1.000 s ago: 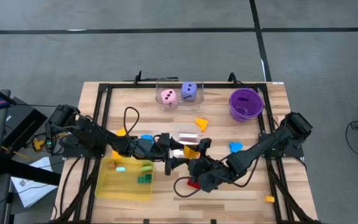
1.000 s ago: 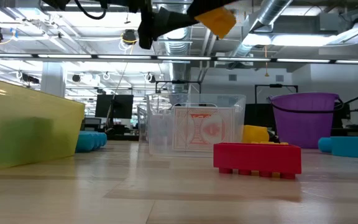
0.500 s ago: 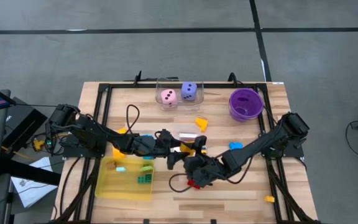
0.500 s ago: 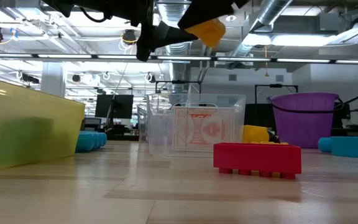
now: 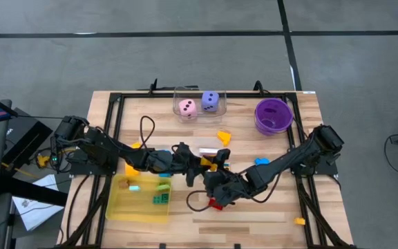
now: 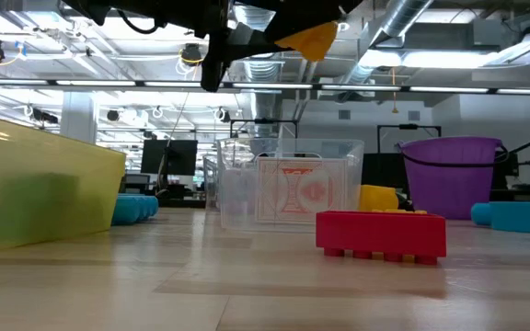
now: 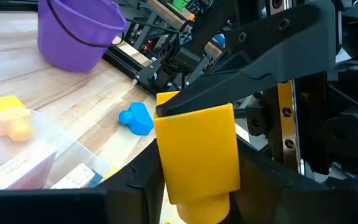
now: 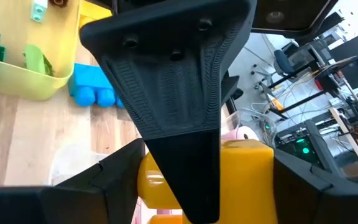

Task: Pick & Place Toys
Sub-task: Put the yellow game piece into the yellow bin

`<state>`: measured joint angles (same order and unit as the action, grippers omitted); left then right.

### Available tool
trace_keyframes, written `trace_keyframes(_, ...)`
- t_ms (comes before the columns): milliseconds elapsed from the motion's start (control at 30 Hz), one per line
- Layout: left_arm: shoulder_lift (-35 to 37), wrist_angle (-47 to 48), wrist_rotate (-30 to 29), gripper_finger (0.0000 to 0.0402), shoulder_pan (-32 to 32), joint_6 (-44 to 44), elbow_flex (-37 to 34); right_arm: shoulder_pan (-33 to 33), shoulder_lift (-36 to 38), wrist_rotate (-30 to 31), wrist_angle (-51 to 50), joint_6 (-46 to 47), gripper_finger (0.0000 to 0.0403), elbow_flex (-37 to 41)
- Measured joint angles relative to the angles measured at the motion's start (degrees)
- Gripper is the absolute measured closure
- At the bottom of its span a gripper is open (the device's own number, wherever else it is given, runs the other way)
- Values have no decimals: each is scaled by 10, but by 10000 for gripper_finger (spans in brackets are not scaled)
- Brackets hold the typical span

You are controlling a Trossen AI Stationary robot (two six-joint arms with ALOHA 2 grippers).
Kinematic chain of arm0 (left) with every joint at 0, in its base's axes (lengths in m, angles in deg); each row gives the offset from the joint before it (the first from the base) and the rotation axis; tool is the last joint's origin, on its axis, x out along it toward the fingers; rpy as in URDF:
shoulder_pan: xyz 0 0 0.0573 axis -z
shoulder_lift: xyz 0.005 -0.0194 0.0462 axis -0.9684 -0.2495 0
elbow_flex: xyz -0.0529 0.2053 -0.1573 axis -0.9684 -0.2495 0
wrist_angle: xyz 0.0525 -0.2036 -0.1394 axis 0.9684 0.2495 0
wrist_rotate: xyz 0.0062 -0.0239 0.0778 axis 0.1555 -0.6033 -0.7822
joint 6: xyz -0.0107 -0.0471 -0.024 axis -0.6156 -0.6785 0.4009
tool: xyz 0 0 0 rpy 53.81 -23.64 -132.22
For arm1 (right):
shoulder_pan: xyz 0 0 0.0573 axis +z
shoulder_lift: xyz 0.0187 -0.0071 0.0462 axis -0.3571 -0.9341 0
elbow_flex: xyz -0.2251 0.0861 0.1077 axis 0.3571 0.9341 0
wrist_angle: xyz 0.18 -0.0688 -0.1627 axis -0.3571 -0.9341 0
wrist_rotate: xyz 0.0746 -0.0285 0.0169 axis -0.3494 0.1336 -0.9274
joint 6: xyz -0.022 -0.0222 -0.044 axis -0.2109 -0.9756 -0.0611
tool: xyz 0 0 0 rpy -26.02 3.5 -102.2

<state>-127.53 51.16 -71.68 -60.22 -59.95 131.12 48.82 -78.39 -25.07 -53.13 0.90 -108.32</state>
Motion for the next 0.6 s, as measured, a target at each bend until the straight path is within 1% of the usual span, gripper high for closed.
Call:
trace_keyframes(100,0,-1,1,263,0,0,0,2,0,2,2,1,141,0)
trace_keyframes(167,0,-2,4,263,0,2,0,5,0,2,4,2,133,0)
trace_keyframes(267,0,4,12,272,1,12,0,10,1,-2,11,8,110,0)
trace_keyframes(500,0,15,12,273,0,12,0,34,1,-4,2,0,57,-23)
trace_keyframes(600,0,26,11,273,-4,13,0,51,1,-4,-36,3,41,-48)
